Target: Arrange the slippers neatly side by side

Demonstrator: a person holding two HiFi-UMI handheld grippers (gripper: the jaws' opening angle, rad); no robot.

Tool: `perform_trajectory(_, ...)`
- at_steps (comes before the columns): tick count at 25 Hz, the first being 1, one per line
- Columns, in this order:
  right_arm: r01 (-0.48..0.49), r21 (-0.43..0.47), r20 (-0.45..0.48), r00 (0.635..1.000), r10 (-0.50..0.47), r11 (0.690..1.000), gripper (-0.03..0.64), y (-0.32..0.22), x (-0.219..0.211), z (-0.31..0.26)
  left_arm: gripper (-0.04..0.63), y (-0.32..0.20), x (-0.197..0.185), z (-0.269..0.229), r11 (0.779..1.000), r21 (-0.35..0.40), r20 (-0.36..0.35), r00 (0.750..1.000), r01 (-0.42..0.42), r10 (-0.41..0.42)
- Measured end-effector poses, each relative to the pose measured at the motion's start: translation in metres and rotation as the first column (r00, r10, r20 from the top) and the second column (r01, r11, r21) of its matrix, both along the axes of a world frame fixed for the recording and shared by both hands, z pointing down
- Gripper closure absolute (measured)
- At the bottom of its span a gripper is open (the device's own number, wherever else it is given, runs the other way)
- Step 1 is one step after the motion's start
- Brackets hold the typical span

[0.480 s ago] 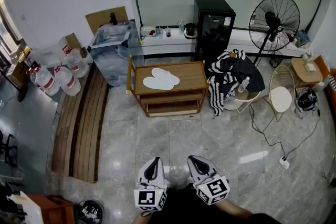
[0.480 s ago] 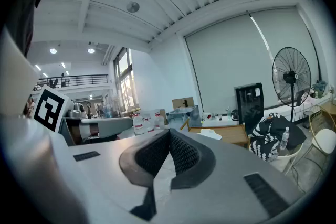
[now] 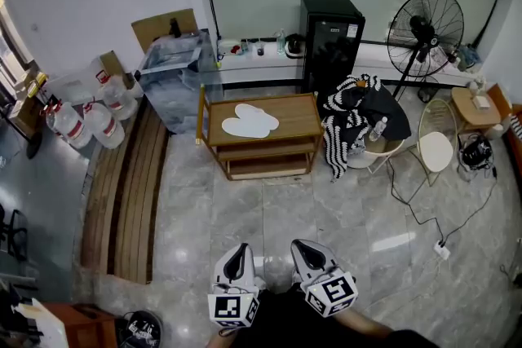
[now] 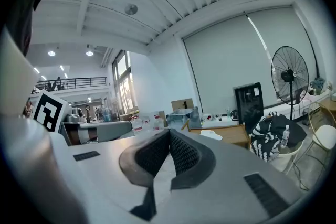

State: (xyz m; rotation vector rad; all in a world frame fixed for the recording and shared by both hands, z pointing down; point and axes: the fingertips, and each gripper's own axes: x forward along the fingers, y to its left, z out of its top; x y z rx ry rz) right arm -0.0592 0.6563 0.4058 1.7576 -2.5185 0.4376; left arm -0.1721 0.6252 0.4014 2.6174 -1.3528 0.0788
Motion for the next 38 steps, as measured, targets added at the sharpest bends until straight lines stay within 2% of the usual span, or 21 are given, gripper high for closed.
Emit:
perform_trajectory(11, -0.004, 0.002, -0.025, 1.0, 0.004, 1.0, 0.604, -0.011, -0.029, 0.002, 0.578, -0.007, -0.031, 0.003, 1.0, 0.0, -0.007, 1.0, 0.0, 0.0)
perform_trajectory(25, -0.07, 0.003, -0.061, 0.996, 0.07, 0.998, 0.604, -0.025, -0.076, 0.012, 0.578, -0.021, -0.087, 0.019, 0.999, -0.017, -0.02, 0.999, -0.037, 0.037)
perform_trajectory(31, -0.061, -0.01, -0.058, 0.996, 0.061, 0.998, 0.604, -0.04, -0.089, 0.015, 0.578, -0.035, -0.1, 0.022, 0.999, -0.034, -0.024, 0.999, -0.025, 0.024)
perform_trajectory(38, -0.049, 0.007, -0.053, 0.997, 0.049, 0.999, 0.604, -0.085, -0.079, 0.018, 0.578, -0.071, -0.088, 0.03, 0.999, -0.047, -0.02, 1.0, -0.012, 0.011)
